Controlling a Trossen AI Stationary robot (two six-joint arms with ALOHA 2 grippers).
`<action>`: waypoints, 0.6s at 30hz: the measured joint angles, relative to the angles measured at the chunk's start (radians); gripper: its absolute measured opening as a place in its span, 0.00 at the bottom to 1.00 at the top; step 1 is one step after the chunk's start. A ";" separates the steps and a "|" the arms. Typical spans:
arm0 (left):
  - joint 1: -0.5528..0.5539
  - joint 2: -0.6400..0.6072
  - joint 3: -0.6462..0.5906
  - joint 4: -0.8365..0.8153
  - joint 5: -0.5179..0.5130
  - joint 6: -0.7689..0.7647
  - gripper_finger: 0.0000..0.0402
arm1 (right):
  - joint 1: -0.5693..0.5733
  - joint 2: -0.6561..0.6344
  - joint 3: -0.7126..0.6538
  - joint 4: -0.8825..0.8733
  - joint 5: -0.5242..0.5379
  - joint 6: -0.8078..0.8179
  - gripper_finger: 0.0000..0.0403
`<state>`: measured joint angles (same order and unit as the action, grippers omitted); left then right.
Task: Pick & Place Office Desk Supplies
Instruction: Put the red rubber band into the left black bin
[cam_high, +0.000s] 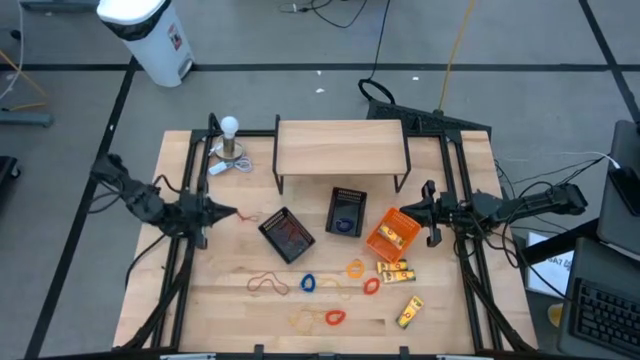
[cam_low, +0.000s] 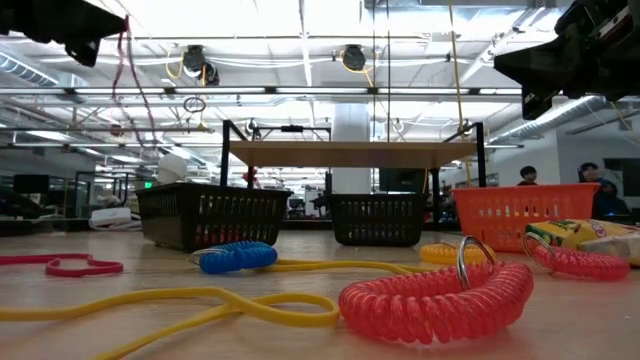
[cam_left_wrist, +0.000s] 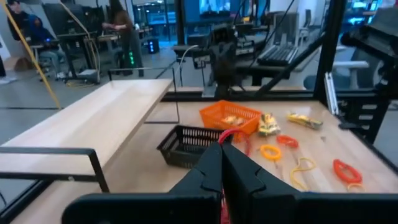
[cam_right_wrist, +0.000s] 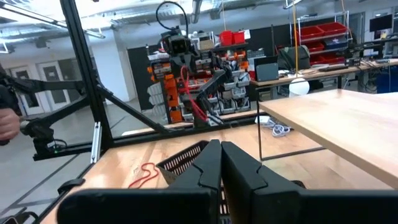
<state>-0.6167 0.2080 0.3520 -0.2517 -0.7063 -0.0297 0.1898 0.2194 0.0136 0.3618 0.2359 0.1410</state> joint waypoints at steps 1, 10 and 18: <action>0.000 -0.012 -0.021 0.008 -0.001 0.009 0.00 | 0.000 0.002 0.000 0.001 0.000 0.000 0.01; 0.000 -0.102 -0.088 0.023 -0.027 0.012 0.00 | 0.000 0.010 0.000 0.000 -0.001 -0.003 0.01; 0.024 -0.063 -0.067 0.227 -0.055 0.100 0.00 | 0.000 0.010 0.000 0.022 -0.001 -0.003 0.01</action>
<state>-0.5922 0.1446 0.2845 -0.0245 -0.7609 0.0703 0.1898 0.2295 0.0135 0.3839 0.2354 0.1377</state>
